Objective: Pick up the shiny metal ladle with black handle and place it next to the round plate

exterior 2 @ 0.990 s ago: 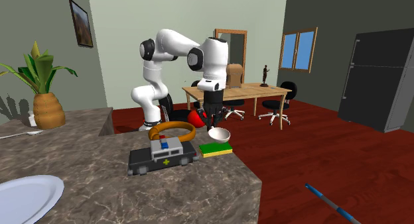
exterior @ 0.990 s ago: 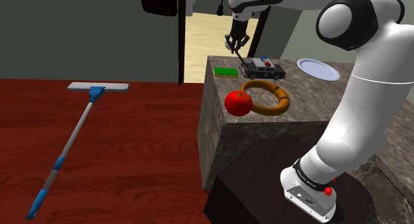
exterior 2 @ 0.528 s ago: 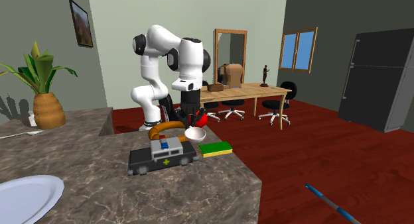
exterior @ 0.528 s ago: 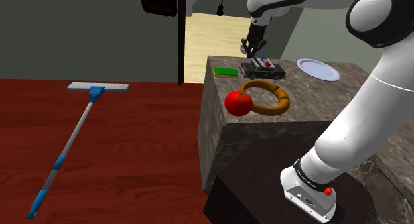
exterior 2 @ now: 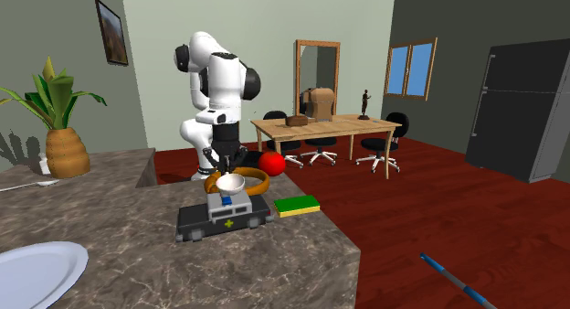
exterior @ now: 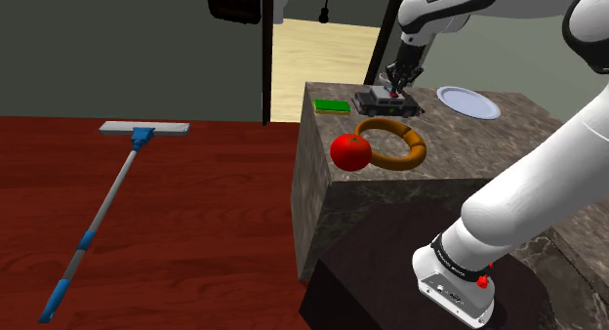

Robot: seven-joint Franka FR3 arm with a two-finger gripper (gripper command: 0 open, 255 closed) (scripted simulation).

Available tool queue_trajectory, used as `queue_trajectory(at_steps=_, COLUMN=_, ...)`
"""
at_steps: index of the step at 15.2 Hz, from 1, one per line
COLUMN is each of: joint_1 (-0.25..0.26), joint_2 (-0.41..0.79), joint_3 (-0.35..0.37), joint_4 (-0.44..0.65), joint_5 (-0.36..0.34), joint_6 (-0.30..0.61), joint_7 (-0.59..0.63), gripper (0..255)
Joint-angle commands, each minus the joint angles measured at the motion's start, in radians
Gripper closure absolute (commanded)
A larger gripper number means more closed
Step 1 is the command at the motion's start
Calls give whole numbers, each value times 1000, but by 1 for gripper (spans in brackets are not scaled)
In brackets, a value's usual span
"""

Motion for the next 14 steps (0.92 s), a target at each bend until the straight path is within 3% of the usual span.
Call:
queue_trajectory(at_steps=1, joint_1=-19, joint_2=-37, joint_3=-20, joint_4=-40, joint_5=-11, joint_6=5, joint_7=-34, gripper=255)
queue_trajectory(at_steps=14, joint_1=-162, joint_2=-218, joint_3=-183, joint_4=-215, joint_5=-106, joint_6=29, joint_7=-286, gripper=255)
